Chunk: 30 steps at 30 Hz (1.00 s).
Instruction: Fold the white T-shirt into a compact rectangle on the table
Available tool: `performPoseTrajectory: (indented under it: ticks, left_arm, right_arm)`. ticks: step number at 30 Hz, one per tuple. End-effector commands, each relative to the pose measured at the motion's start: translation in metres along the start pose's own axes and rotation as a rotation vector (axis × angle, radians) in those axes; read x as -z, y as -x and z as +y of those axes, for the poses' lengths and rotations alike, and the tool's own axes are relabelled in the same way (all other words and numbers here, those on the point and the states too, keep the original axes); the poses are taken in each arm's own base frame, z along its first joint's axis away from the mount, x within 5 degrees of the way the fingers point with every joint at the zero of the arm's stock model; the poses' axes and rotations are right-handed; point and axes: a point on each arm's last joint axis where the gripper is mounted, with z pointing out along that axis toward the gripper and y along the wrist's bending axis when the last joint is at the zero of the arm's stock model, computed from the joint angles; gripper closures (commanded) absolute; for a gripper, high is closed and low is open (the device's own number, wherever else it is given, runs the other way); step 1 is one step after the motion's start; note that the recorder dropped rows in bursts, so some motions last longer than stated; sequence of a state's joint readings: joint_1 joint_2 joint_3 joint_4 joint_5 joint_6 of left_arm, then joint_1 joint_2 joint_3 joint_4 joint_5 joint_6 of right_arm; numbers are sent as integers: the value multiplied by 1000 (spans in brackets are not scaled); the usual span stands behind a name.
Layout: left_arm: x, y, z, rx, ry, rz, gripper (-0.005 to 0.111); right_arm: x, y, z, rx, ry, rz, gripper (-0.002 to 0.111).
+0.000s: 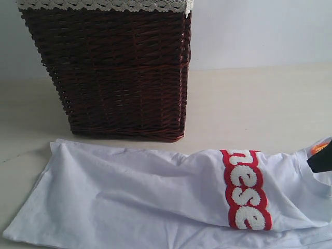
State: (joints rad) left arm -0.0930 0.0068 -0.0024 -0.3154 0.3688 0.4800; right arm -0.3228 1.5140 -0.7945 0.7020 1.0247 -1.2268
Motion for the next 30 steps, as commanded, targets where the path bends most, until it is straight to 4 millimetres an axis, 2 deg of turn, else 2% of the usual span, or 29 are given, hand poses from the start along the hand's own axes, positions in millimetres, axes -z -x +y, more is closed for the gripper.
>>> performPoseTrajectory:
  ticks: [1, 8, 13, 17, 20, 21, 26, 30]
  left_arm:
    - [0, 0, 0, 4, 5, -10, 104]
    - [0, 0, 0, 4, 5, -10, 104]
    - [0, 0, 0, 4, 5, -10, 104]
    - [0, 0, 0, 4, 5, -10, 104]
    - [0, 0, 0, 4, 5, -10, 104]
    - [0, 0, 0, 4, 5, -10, 104]
    - [0, 0, 0, 4, 5, -10, 104]
    - [0, 0, 0, 4, 5, -10, 104]
  right_arm:
    - [-16, 3, -21, -66, 18, 32, 58]
    - [-29, -1, -32, -98, 23, 61, 58]
    - [-38, -8, -38, -93, 32, 117, 64]
    - [-42, -11, -39, -88, 48, 141, 82]
    - [-42, -7, -39, -47, 58, 101, 104]
    - [-42, -4, -39, -28, 60, 69, 108]
    - [-41, 12, -46, -57, -20, -111, 108]
    - [-38, 23, -60, -133, -163, -245, 108]
